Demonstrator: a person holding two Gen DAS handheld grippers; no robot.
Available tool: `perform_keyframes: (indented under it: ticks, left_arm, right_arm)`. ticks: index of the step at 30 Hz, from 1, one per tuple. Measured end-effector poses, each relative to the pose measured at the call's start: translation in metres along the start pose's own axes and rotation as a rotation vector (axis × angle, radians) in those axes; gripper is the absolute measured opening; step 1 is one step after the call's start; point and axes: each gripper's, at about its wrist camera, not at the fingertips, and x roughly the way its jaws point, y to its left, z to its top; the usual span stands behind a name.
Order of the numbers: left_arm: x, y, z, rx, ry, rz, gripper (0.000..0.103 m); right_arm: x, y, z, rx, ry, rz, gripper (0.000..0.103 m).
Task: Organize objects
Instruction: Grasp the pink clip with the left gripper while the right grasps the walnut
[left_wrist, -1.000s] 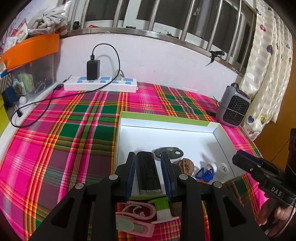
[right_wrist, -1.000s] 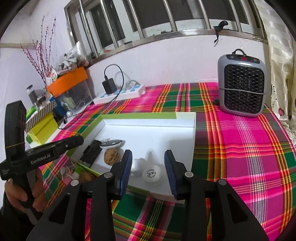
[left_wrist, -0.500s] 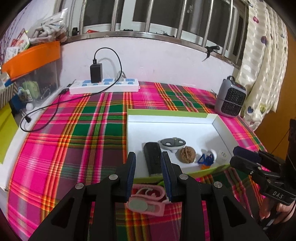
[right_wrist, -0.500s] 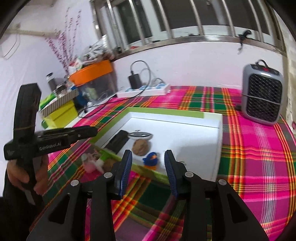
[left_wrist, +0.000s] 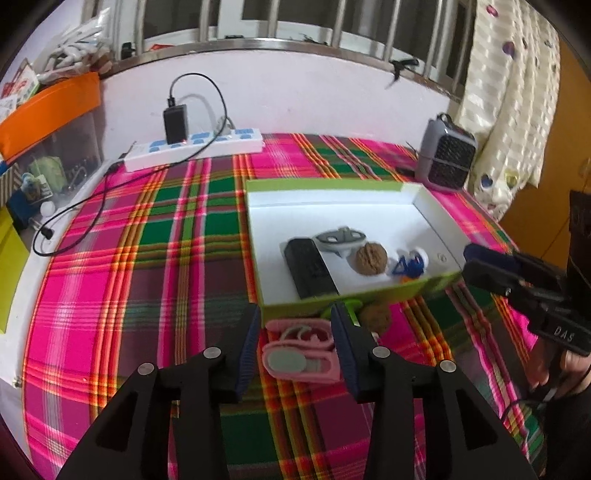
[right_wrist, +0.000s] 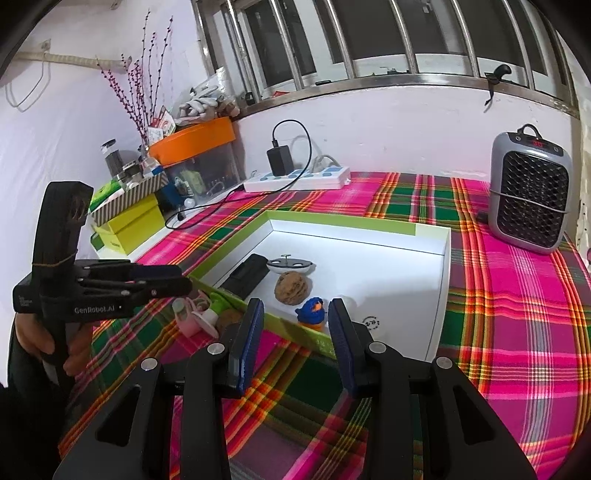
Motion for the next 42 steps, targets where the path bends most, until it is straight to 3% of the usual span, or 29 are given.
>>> perform_keyframes:
  ticks: [15, 21, 27, 37, 42]
  left_arm:
    - [0.003, -0.005, -0.017, 0.059, 0.052, -0.004, 0.044]
    - [-0.005, 0.001, -0.023, 0.059, 0.068, -0.079, 0.044]
    - [-0.008, 0.003, -0.027, 0.074, 0.069, -0.095, 0.045]
    - [-0.006, 0.000, -0.025, 0.087, 0.049, -0.067, 0.045]
    - [-0.001, -0.003, -0.027, 0.103, 0.064, -0.061, 0.045]
  right_arm:
    - [0.003, 0.022, -0.004, -0.099, 0.021, 0.045, 0.038]
    - [0.003, 0.021, -0.004, -0.093, 0.022, 0.049, 0.038]
    - [0.005, 0.024, -0.004, -0.103, 0.035, 0.056, 0.038]
    - [0.024, 0.047, -0.008, -0.180, 0.125, 0.078, 0.038]
    - [0.043, 0.050, -0.008, -0.186, 0.199, 0.034, 0.038]
